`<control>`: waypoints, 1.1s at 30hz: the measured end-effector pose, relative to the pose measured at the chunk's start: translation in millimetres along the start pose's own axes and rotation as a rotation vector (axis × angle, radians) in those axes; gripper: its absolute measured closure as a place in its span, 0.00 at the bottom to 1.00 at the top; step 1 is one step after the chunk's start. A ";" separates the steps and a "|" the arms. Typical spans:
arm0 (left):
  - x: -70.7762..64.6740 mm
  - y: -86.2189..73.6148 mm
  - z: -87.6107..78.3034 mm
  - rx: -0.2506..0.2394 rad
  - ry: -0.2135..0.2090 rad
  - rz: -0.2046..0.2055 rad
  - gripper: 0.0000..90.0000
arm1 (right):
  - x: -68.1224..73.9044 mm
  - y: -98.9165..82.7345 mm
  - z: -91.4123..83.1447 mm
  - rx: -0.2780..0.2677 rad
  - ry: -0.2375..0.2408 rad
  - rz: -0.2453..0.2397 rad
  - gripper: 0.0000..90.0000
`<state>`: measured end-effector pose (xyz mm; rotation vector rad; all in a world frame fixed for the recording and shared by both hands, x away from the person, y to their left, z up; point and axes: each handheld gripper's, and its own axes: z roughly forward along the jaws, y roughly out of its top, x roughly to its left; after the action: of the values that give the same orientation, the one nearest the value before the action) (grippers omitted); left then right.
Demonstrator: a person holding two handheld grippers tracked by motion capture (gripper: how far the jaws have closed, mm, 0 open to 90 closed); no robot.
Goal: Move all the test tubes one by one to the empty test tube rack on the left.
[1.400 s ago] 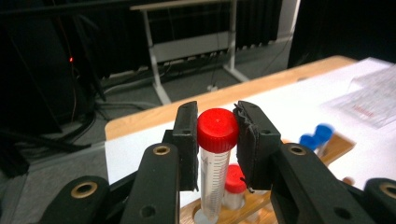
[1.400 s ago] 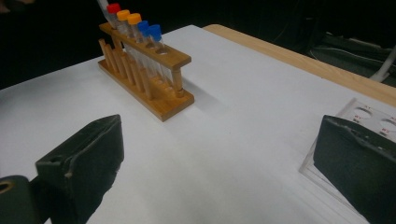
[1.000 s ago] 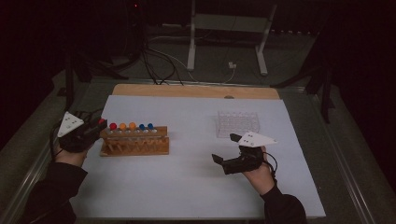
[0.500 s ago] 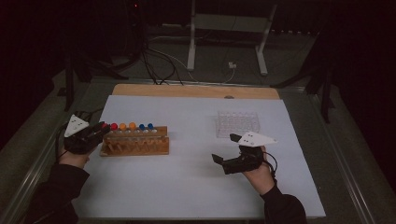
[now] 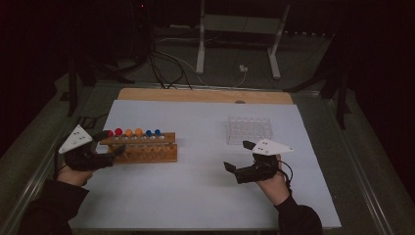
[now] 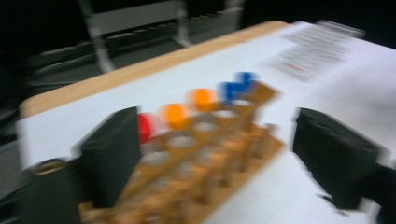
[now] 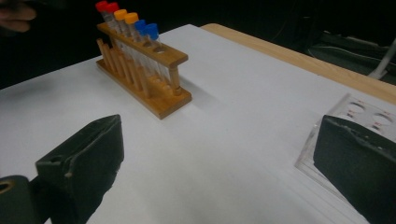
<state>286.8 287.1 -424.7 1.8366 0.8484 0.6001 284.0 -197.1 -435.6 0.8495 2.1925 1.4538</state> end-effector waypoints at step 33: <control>-96.7 -53.8 70.7 0.093 -0.346 0.077 0.01 | -2.2 -54.3 15.4 0.117 -0.016 -0.080 0.02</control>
<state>261.1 186.2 -504.7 1.9902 0.5842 0.2794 279.9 -203.3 -491.5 0.7979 2.2906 1.2883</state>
